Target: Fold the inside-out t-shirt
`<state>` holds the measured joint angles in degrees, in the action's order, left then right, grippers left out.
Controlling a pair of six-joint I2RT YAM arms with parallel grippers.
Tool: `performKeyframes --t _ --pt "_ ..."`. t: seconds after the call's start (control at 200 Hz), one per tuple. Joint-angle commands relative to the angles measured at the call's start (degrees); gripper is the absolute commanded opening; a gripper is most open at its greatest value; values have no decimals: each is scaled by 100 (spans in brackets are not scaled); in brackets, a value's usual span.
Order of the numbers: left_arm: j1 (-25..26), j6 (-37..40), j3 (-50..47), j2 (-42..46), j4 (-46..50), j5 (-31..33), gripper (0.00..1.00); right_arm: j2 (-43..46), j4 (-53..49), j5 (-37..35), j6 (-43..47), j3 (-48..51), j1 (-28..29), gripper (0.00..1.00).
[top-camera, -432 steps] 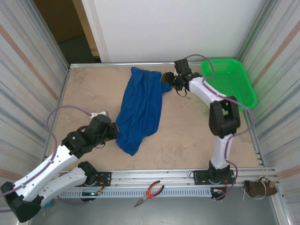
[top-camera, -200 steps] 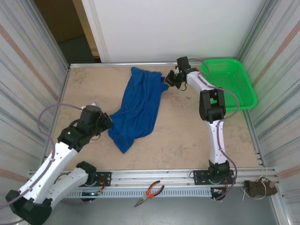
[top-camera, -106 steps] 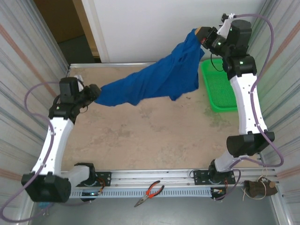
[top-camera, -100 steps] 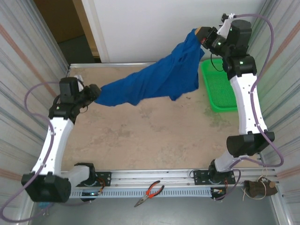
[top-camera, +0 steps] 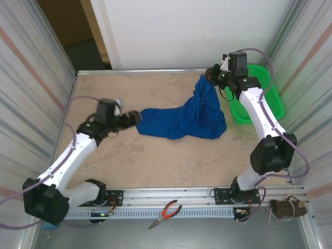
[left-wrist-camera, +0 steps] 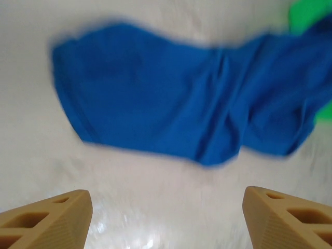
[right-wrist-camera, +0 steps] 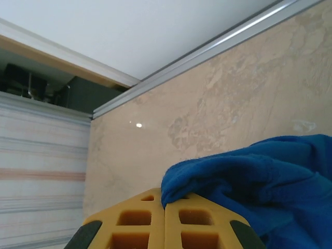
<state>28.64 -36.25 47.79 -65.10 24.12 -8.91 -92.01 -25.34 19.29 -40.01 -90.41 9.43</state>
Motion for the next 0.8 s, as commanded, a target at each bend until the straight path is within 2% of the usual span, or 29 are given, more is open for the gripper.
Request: performKeyframes --t 0.0,0.085,0.23,0.446,0.536,0.611,0.646,0.716,0.797 --pt "665 -293 -297 -543 -694 703 75 198 100 -216 230 -7 -67 0" --pt "1129 -76 52 -1333 -958 916 75 205 113 -163 209 15 -108 0" --pt "1629 407 1118 -2703 -974 1077 76 280 157 -104 146 72 -139 0" --pt "1876 615 1972 -3974 -1082 973 77 333 161 6 90 86 -196 0" --pt "1908 532 2045 -4238 -1152 948 73 345 161 60 71 85 -239 0" --pt "1917 434 2001 -4324 -1239 1006 57 364 161 120 43 58 -299 0" --pt "1917 406 1968 -4334 -1256 1084 41 367 161 133 24 46 -325 0" --pt "1904 453 2018 -4347 -1119 1267 1 385 161 230 -19 2 -402 0" --pt "1820 732 2186 -4141 -804 1449 0 442 137 381 -79 -96 -541 0"
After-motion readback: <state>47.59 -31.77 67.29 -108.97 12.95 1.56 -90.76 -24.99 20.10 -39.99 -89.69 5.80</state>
